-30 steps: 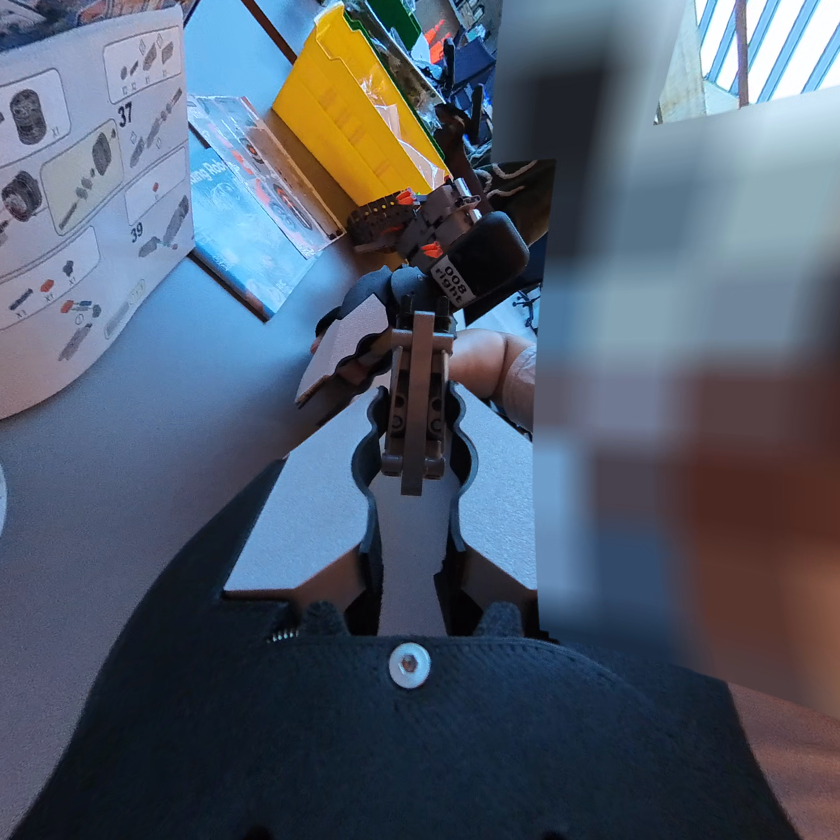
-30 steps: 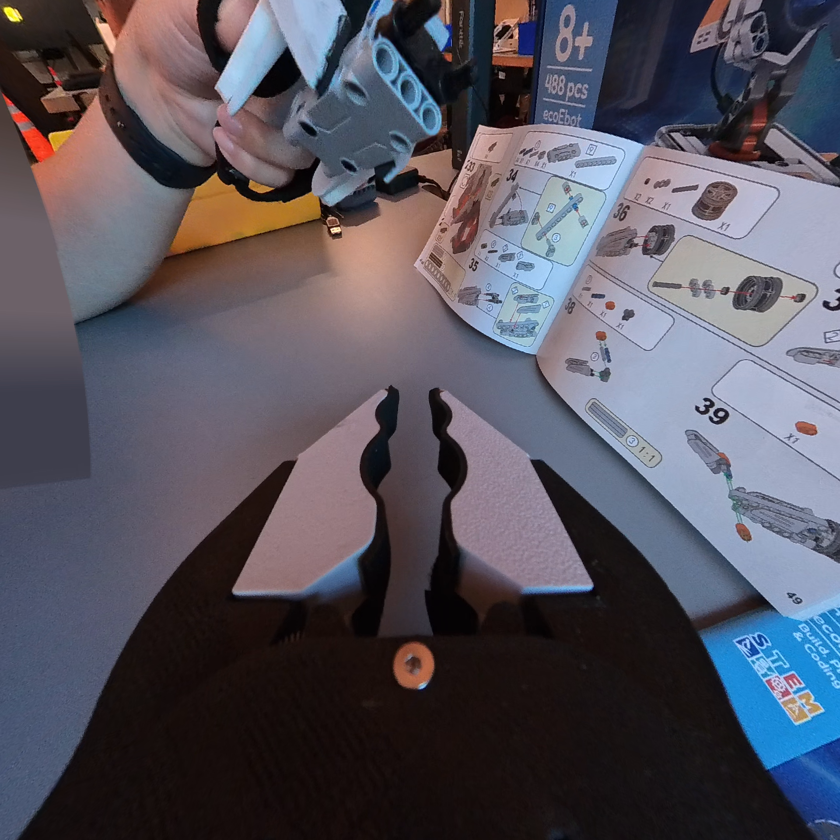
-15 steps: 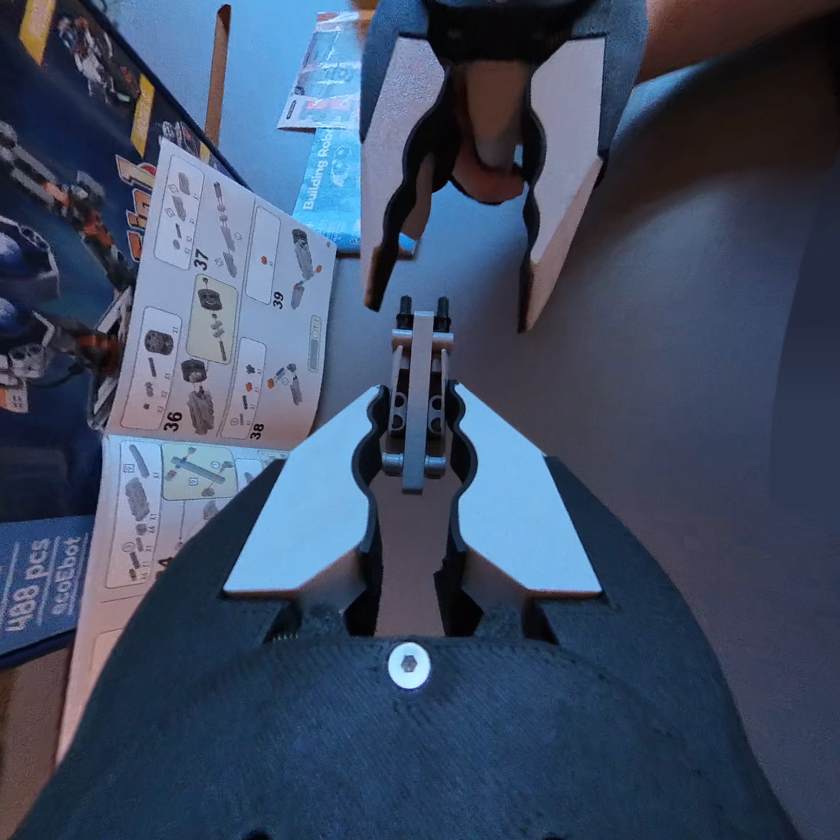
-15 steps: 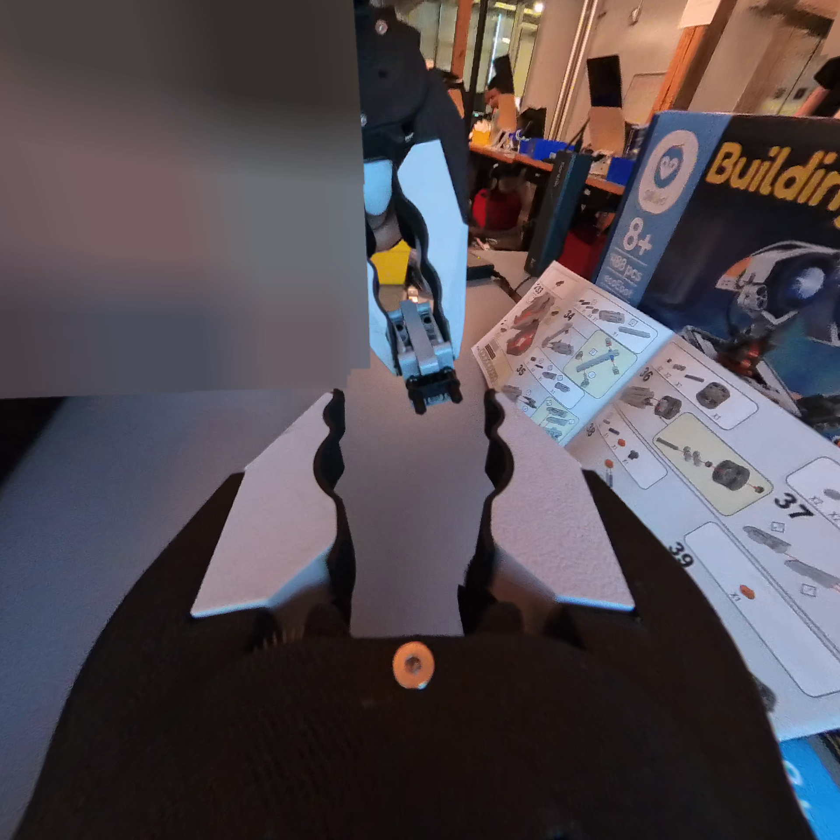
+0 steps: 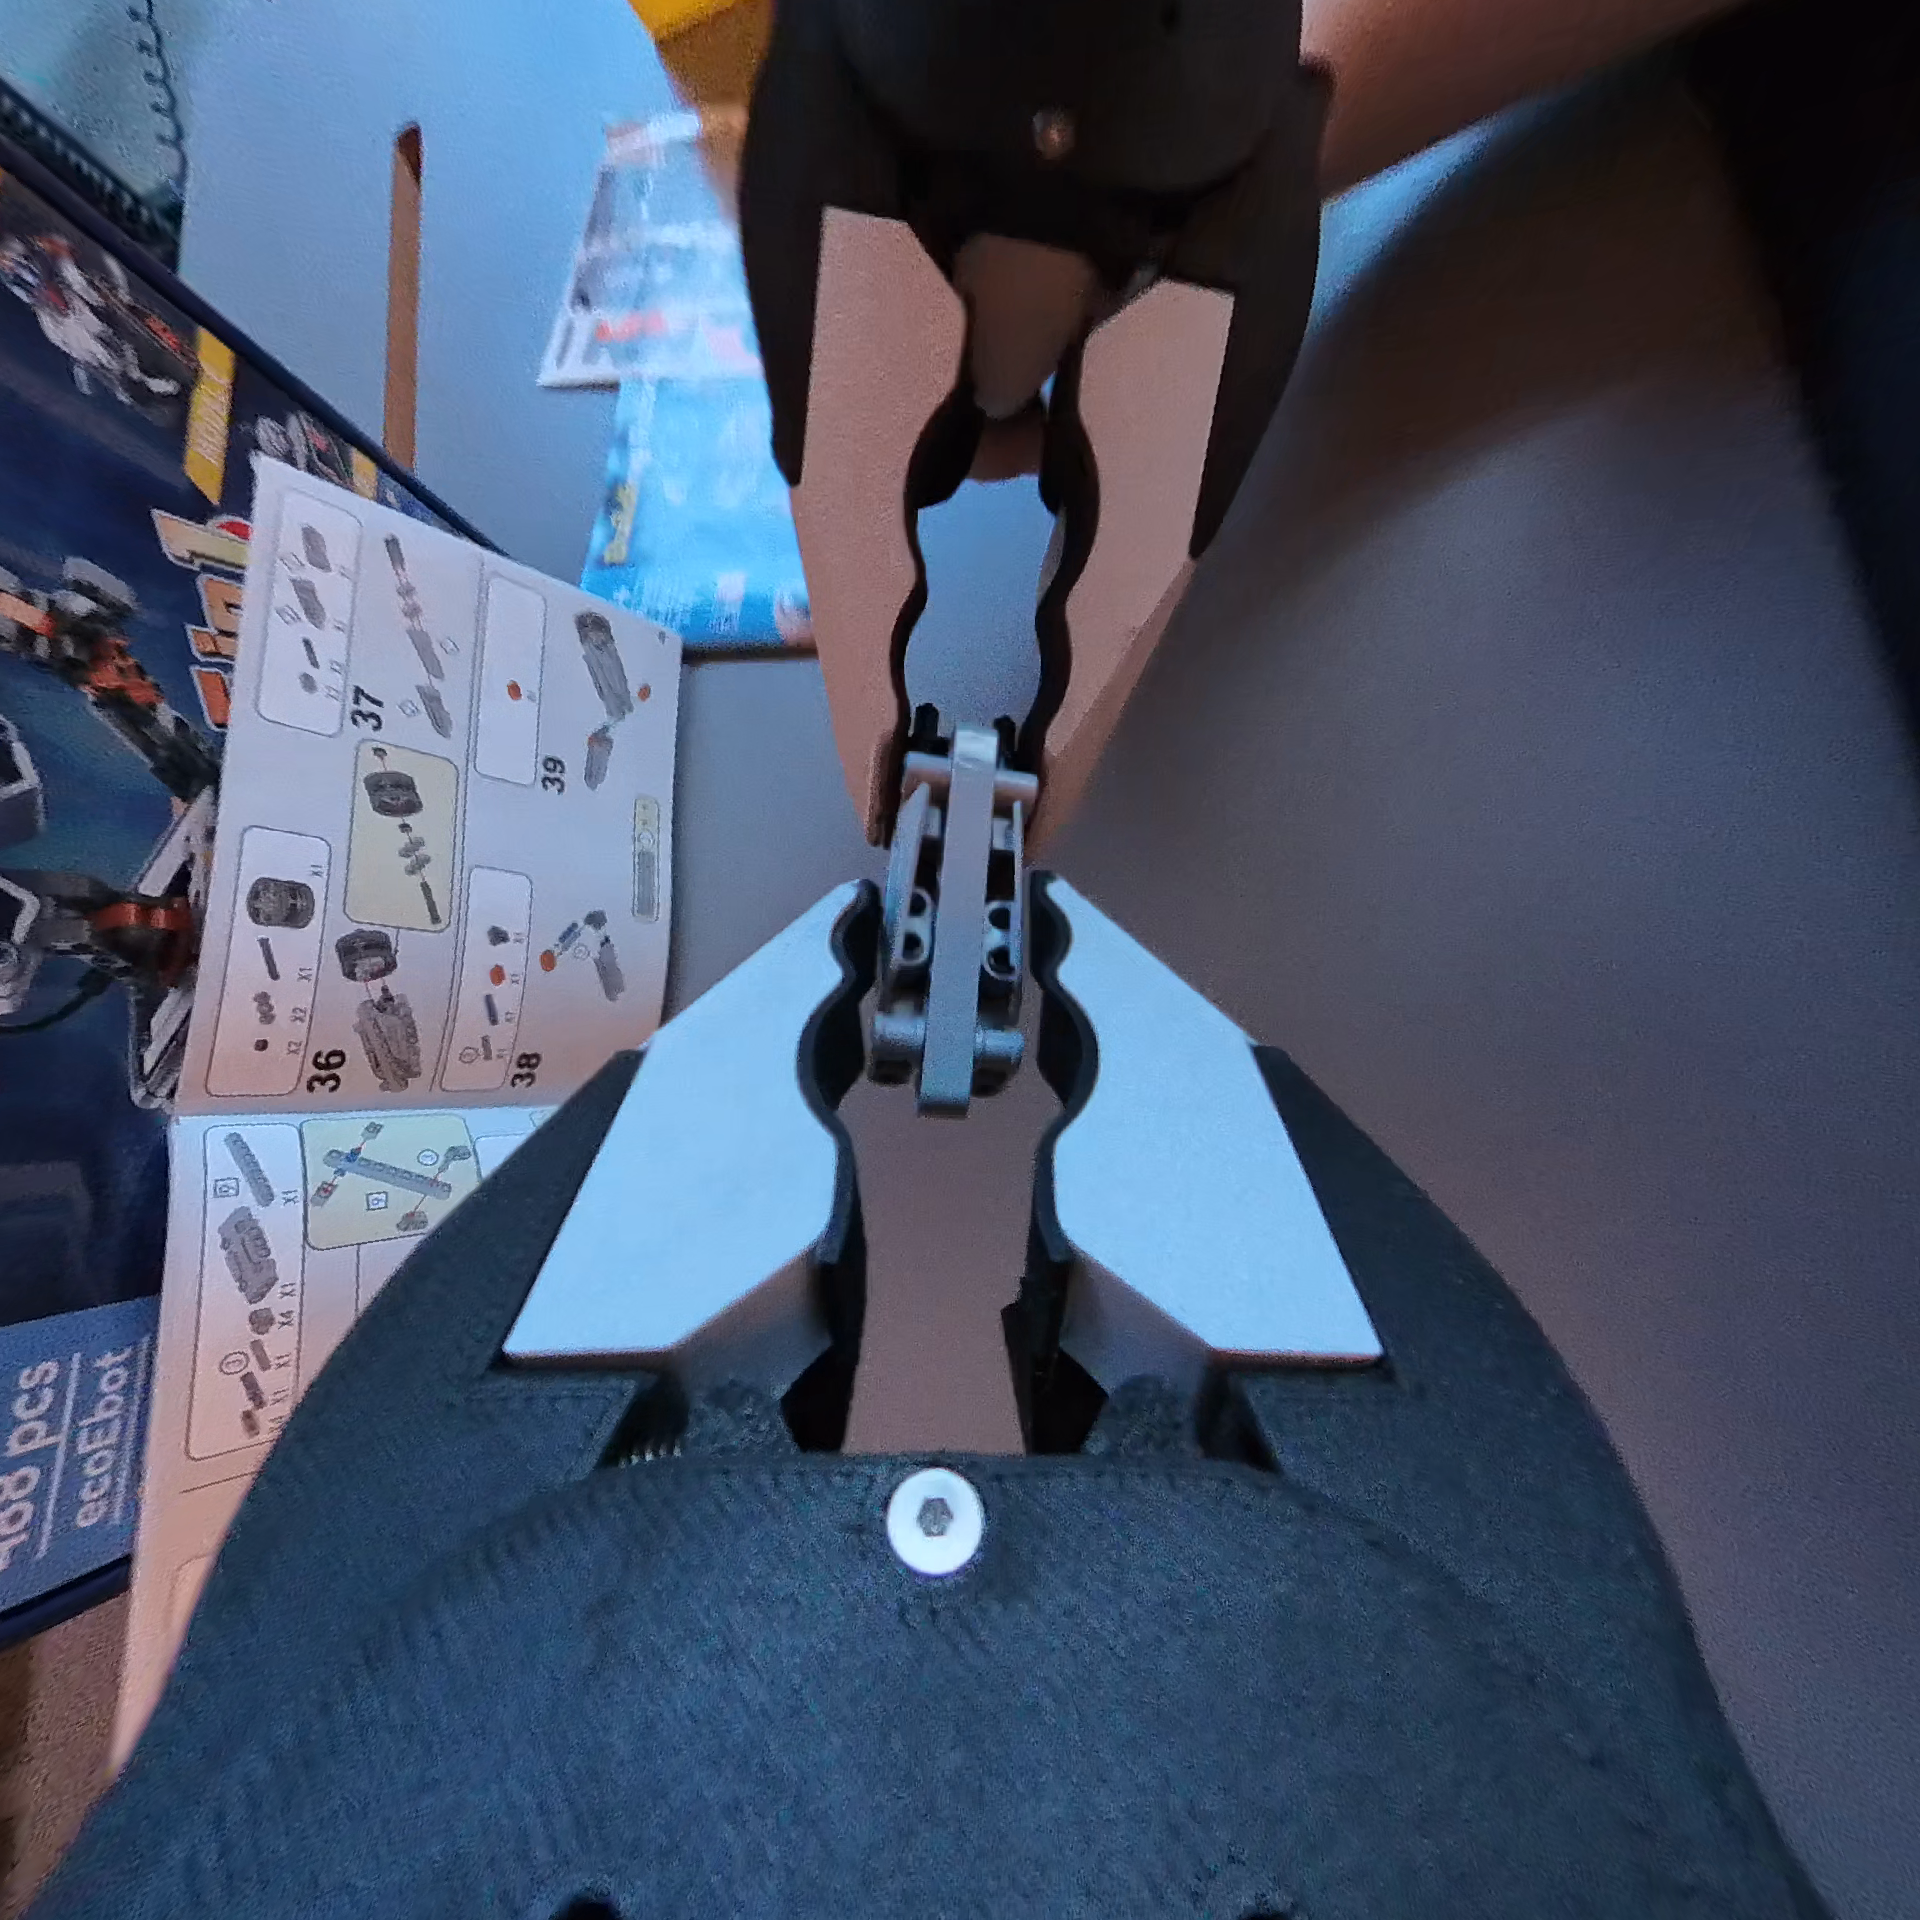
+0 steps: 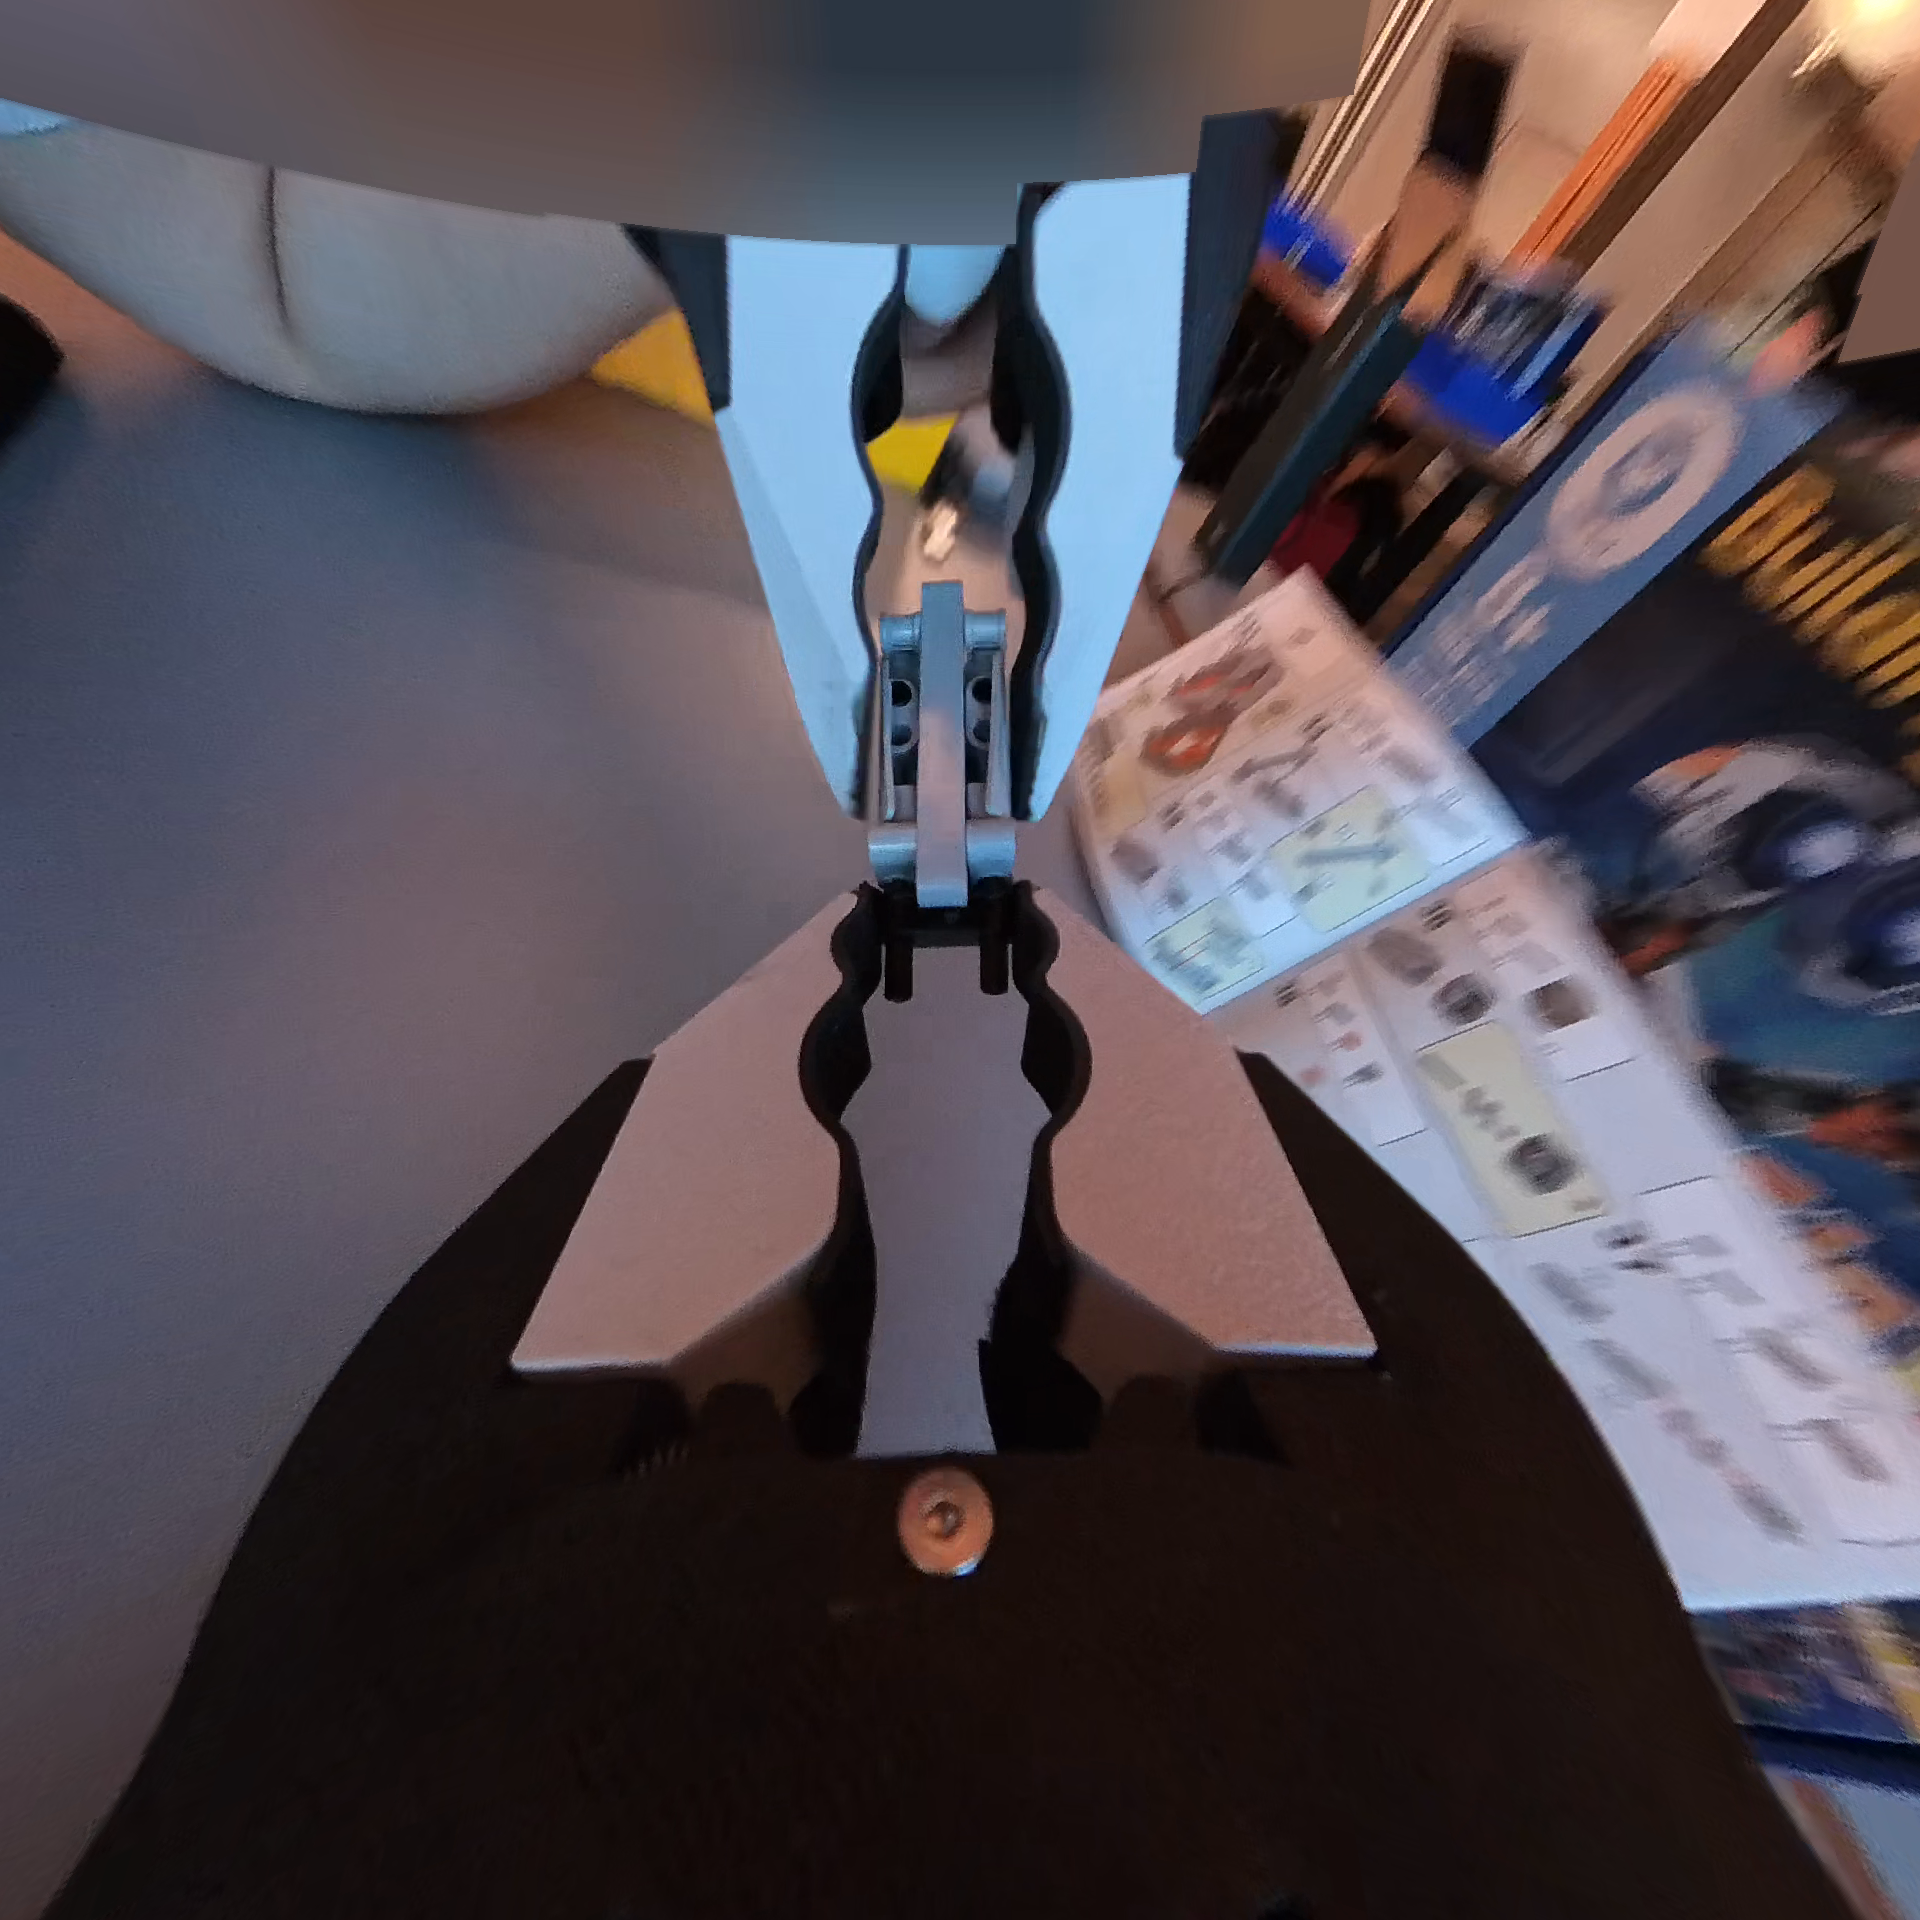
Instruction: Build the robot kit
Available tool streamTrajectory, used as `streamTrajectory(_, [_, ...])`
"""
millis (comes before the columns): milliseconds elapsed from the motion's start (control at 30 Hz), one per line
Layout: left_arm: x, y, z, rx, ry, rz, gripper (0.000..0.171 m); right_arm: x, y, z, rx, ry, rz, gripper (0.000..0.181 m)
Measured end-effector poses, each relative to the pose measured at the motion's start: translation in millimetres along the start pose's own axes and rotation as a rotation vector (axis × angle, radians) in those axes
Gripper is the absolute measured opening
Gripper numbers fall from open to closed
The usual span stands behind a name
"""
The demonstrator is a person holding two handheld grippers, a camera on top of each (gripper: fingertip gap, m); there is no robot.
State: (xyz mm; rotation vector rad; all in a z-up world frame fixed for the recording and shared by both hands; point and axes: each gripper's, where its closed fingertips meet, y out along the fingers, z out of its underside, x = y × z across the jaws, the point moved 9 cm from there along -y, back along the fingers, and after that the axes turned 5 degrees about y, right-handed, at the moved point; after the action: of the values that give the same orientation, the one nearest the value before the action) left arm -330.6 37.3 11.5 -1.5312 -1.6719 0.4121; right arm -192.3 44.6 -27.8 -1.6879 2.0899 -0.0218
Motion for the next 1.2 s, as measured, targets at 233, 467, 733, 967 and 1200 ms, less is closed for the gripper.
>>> streamTrajectory(233, [11.5, -46.1, -8.4, -0.412, -0.103, 0.165, 0.043, -1.4, -30.8, -34.2, -0.283, -0.083, 0.064, 0.024])
streamTrajectory(467, [-2.7, -55.9, -24.7, -0.551, 0.031, 0.092, 0.034, 5.5, -38.9, -46.7, -0.385, -0.119, 0.028, 0.025])
streamTrajectory(733, [-12.1, -61.3, -32.3, -0.603, 0.082, 0.070, 0.027, 10.2, -37.7, -47.4, -0.448, -0.136, 0.010, 0.025])
streamTrajectory(967, [-14.6, -61.2, -34.4, -0.606, 0.087, 0.066, 0.026, 11.6, -37.2, -45.9, -0.465, -0.126, -0.010, 0.024])
streamTrajectory(1200, [-17.9, -61.4, -34.5, -0.609, 0.105, 0.089, 0.024, 16.1, -34.4, -46.0, -0.441, -0.160, -0.013, 0.024])
